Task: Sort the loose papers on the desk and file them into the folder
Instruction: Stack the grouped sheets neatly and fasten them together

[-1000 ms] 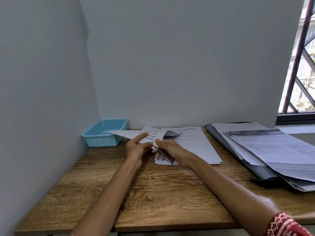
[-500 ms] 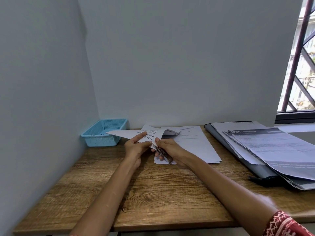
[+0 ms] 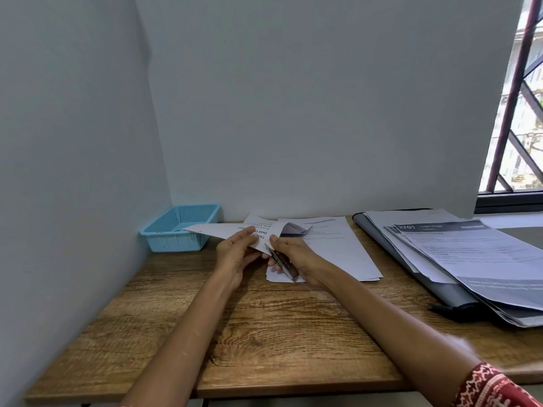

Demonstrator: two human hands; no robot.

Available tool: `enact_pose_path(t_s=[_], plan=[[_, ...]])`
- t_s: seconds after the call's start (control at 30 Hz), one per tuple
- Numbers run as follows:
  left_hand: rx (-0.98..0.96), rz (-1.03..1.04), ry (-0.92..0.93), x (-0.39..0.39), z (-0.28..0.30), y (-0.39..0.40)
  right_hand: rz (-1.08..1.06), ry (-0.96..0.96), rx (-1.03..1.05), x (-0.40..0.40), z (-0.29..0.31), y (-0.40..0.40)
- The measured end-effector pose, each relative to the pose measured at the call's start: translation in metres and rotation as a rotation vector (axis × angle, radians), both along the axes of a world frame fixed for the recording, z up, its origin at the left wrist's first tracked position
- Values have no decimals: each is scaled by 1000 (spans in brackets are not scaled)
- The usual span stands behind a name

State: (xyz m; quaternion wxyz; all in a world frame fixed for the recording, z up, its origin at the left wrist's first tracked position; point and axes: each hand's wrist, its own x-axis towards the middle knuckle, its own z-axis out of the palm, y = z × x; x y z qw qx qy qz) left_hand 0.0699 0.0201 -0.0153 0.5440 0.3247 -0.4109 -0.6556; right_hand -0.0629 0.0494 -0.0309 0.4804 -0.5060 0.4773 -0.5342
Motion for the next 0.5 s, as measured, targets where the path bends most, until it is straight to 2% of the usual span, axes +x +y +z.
enact_pose_path(t_s=[0.2, 0.37, 0.5], plan=[[-37, -134, -12, 1, 0, 0, -41, -11, -4, -3, -1, -3], [-90, -86, -73, -2, -5, -1, -32, -88, -8, -4, 1, -1], [-120, -53, -115, -3, -7, -2, -48, -60, -33, -2, -1, -3]])
